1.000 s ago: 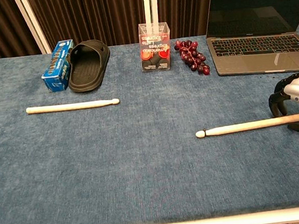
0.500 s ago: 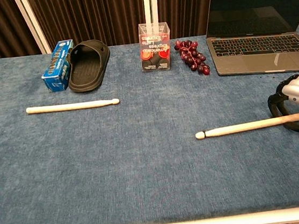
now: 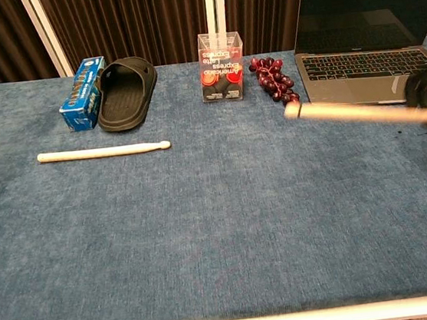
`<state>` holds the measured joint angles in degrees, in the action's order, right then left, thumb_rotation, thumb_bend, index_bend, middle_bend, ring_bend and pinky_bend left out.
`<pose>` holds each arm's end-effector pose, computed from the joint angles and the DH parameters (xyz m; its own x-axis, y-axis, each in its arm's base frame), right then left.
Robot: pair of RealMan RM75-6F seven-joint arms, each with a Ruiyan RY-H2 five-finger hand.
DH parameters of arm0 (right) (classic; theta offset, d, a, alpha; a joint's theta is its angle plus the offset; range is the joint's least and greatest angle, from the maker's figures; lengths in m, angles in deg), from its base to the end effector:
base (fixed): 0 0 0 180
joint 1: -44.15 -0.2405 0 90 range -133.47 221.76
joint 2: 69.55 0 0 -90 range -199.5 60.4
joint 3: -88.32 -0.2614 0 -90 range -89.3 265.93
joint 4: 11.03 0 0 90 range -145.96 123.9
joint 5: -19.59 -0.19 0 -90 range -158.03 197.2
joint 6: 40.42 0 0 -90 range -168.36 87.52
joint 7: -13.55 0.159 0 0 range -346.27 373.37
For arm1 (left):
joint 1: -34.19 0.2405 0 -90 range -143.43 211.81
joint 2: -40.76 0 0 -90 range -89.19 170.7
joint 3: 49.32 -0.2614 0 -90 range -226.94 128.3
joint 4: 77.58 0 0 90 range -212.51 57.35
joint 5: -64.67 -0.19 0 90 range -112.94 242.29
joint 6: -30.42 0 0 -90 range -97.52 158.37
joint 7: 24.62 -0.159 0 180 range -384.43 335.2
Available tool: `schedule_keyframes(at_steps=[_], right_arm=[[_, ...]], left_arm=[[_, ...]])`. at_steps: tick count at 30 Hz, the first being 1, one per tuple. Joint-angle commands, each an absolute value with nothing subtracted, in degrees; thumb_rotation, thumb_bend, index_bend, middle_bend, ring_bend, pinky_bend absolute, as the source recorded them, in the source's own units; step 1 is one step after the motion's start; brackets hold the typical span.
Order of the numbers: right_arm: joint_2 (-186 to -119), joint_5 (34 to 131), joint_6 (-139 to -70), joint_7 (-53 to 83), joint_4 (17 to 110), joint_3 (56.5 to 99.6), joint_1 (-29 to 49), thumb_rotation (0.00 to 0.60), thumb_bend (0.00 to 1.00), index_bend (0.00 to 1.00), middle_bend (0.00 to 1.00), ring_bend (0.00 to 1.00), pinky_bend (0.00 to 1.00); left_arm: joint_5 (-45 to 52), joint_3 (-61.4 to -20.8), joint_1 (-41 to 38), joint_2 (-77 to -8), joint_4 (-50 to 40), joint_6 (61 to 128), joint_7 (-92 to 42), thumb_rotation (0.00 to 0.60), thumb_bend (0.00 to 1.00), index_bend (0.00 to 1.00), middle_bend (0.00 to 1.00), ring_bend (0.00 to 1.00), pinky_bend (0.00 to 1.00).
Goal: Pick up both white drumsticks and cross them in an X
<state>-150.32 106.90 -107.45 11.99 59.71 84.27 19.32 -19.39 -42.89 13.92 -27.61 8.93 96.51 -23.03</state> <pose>-0.2789 -0.3081 0.0750 0.5473 -0.1091 0.8298 -0.8122 -0.3084 0.4952 -0.2763 0.2854 0.1294 0.4205 0.1591 0.8932 0.8989 -0.2064 -0.3865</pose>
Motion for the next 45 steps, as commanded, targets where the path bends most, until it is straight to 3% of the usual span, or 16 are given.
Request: schedule_keyframes(at_steps=[1, 6, 12, 20, 28, 45], right_arm=[[-144.3, 104.2, -108.9, 14.2, 64.8, 80.7, 19.1, 0.6, 0.69, 0.73, 0.66, 0.39, 0.34], [-138.9, 101.9, -109.4, 13.7, 69.3, 78.4, 19.1, 0.6, 0.69, 0.73, 0.66, 0.38, 0.34], [-135.9, 100.3, -110.1, 12.5, 72.7, 77.4, 19.6, 0.6, 0.69, 0.73, 0.65, 0.38, 0.35], [-135.2, 100.0, -109.5, 11.8, 74.0, 78.4, 20.0, 0.6, 0.69, 0.73, 0.65, 0.38, 0.34], [-135.8, 99.5, -109.5, 12.3, 73.5, 79.0, 20.4, 0.6, 0.69, 0.73, 0.65, 0.38, 0.34], [-136.4, 99.3, -109.0, 12.4, 72.4, 79.6, 20.5, 0.6, 0.69, 0.73, 0.65, 0.39, 0.33]], left_arm=[[-16.2, -40.0, 8.1, -32.8, 4.9, 90.7, -27.6, 0.6, 0.0, 0.35, 0.33, 0.4, 0.7], [-10.3, -38.2, 2.2, -40.9, -0.6, 85.3, -38.9, 0.6, 0.04, 0.41, 0.43, 0.58, 0.85], [-3.2, -38.2, -2.6, -48.9, -7.2, 80.5, -49.7, 0.6, 0.06, 0.43, 0.47, 0.7, 0.89], [1.7, -38.4, -5.0, -55.1, -15.4, 79.7, -55.2, 0.6, 0.15, 0.43, 0.47, 0.72, 0.91], [3.5, -38.7, -5.9, -56.0, -18.0, 77.6, -53.8, 0.6, 0.28, 0.43, 0.47, 0.72, 0.91], [3.0, -39.7, -6.8, -58.7, -23.7, 76.8, -49.4, 0.6, 0.3, 0.49, 0.52, 0.72, 0.91]])
